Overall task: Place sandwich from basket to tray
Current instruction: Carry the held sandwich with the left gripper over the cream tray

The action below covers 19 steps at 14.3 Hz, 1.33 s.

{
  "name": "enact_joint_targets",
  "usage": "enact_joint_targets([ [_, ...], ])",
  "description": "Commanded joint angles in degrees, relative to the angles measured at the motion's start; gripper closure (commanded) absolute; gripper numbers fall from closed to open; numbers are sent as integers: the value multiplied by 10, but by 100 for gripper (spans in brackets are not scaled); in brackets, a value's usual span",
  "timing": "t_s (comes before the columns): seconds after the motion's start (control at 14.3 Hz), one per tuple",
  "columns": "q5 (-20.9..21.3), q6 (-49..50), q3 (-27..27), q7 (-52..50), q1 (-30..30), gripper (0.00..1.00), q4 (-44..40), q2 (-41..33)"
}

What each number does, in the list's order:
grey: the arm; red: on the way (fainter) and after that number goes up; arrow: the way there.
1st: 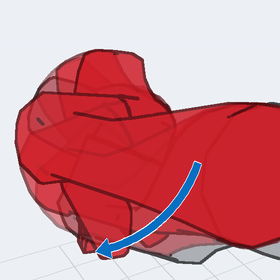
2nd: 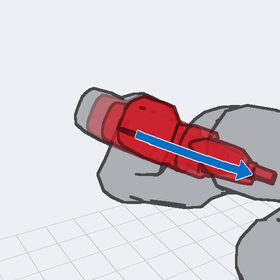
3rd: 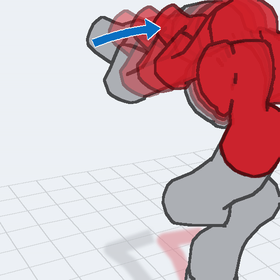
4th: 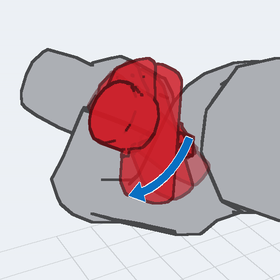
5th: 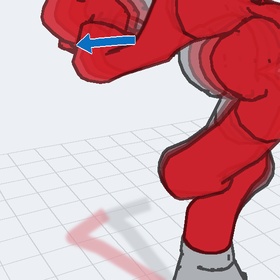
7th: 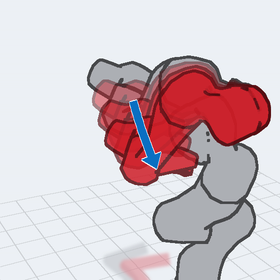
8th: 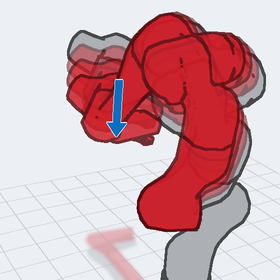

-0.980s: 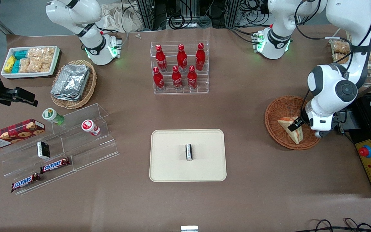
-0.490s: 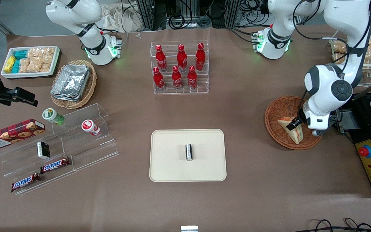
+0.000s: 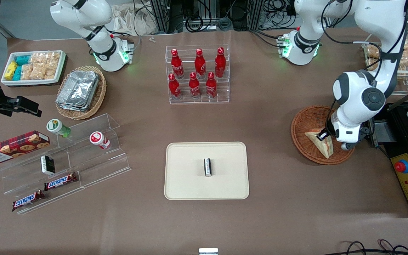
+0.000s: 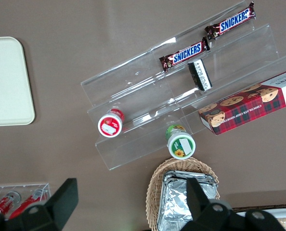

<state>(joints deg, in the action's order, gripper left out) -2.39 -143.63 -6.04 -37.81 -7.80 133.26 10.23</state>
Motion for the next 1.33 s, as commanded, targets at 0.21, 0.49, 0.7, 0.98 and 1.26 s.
enact_joint_targets([
  [0.21,7,206,22,88,-3,100,-111,-73],
  [0.49,2,388,76,136,-4,100,-311,-31],
  [0.7,5,390,145,132,-5,100,-372,13],
  [0.98,12,366,201,115,-51,100,-477,160],
  [1.26,111,263,201,-17,-125,100,-522,277],
])
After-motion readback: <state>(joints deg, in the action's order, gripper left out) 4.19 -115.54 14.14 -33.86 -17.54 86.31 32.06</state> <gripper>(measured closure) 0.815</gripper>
